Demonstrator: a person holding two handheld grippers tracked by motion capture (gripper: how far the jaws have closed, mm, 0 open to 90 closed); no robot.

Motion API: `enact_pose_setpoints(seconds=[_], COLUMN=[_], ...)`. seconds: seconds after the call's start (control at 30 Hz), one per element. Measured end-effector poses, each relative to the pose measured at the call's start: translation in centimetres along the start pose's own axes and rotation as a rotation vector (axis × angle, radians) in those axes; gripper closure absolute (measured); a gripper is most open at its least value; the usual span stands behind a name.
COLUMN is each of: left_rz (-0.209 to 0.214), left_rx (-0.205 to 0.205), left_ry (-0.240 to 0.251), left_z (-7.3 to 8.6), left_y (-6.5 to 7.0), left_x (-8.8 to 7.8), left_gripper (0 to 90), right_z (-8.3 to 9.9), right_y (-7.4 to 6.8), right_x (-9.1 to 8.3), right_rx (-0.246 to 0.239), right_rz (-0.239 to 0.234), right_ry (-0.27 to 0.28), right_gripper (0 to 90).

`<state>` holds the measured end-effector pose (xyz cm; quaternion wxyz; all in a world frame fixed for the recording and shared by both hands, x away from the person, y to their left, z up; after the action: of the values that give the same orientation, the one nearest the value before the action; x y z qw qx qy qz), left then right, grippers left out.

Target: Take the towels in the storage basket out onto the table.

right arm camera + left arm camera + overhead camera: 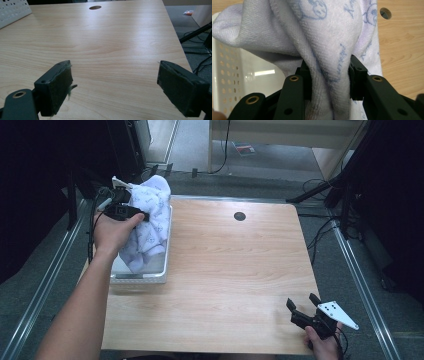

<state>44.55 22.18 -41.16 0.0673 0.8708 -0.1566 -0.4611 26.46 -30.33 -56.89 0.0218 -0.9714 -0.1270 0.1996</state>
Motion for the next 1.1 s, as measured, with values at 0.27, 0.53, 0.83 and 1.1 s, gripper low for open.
enact_pose_setpoints(seconds=[0.27,0.53,0.83,1.1], left_rz=[0.013,0.037,0.072,0.108], left_rx=[0.034,0.07,0.108,0.126], left_ry=[-0.01,-0.028,-0.051,-0.079], left_z=[-0.5,-0.9,-1.1,-0.9], left_y=[2.5,5.4,9.0,11.9], left_x=[0.6,1.7,3.9,6.5], left_gripper=[65.3,65.1,65.1,65.0], right_z=[0.0,0.0,0.0,0.0], right_y=[0.0,0.0,0.0,0.0], right_x=[0.0,0.0,0.0,0.0], right_rx=[-0.001,-0.002,0.0,0.002], right_rz=[0.0,-0.002,-0.003,-0.005], right_ry=[-0.001,0.002,0.003,0.005], right_gripper=[13.1,13.1,13.1,13.1])
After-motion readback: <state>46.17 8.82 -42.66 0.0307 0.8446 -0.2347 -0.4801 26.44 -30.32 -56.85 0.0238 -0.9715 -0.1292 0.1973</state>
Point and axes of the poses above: each handheld gripper's, and its own axes: x roughly forward along the jaws, z roughly out of its underside, y roughly to its right, the point moved 6 cm from there along x, roughly forward along the jaws, and after that the axes turned 3 degrees about z, right-handed, at the moved point
